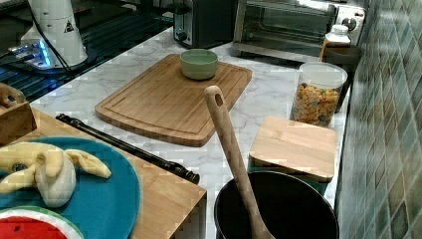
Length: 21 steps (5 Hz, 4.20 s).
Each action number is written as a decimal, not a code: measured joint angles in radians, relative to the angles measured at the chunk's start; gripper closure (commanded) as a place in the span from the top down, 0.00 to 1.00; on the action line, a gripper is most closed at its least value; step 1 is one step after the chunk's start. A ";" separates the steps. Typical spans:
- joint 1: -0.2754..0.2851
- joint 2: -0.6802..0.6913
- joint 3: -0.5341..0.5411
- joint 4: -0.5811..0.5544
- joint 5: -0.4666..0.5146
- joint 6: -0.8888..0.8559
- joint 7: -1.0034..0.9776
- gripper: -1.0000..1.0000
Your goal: Open the drawer.
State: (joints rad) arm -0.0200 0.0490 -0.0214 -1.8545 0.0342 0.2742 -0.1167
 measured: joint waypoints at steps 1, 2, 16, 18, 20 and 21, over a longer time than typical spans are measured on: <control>0.000 0.007 0.000 -0.001 0.000 0.010 0.000 1.00; 0.000 0.012 0.000 -0.007 0.003 0.010 0.000 1.00; -0.259 0.209 -0.195 -0.161 -0.197 0.517 -0.934 1.00; -0.251 0.251 -0.190 -0.181 -0.256 0.502 -0.913 1.00; -0.248 0.255 -0.193 -0.188 -0.310 0.554 -0.901 1.00; -0.249 0.254 -0.194 -0.194 -0.310 0.584 -0.901 1.00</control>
State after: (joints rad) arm -0.2688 0.3030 -0.2156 -2.0488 -0.2754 0.8579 -1.0176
